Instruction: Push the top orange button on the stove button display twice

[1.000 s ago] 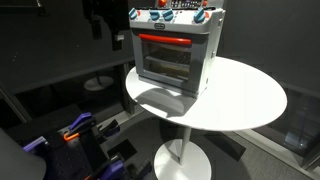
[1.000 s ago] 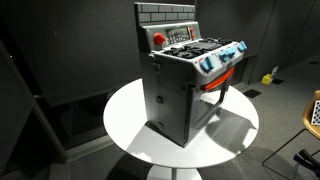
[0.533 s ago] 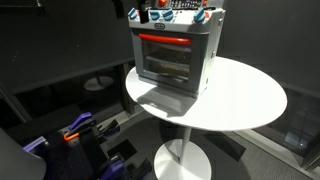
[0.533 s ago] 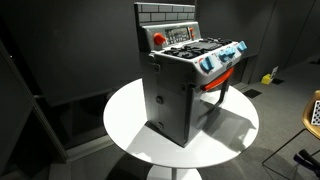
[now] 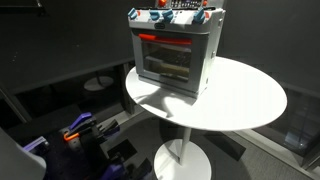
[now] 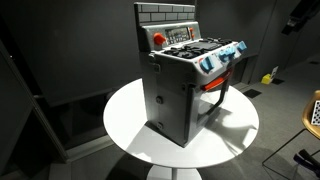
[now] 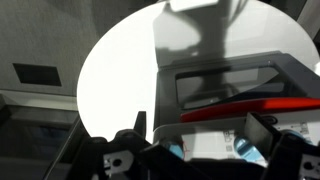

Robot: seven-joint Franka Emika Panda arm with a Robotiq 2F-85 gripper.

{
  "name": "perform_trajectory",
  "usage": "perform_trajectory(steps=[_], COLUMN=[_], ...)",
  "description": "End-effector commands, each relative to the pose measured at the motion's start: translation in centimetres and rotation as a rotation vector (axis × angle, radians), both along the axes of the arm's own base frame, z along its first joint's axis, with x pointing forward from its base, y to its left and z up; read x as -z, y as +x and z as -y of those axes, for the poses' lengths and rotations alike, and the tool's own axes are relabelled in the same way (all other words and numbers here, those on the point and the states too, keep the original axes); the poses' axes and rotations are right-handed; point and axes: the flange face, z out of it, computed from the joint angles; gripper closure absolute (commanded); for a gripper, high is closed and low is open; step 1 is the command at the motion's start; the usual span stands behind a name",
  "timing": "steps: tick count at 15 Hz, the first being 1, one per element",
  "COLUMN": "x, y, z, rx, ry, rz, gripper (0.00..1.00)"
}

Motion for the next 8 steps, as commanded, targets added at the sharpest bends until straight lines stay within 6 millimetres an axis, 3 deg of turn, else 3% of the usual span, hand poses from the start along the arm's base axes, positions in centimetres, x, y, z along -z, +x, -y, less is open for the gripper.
perform_trajectory(steps=[1, 8], x=[-1.3, -1.9], y=[4.7, 11.9], z=[0.3, 0.8], rx=[0.006, -0.001], ry=[-0.035, -0.074], rz=[0.045, 0.117], gripper=[0.0, 0.0])
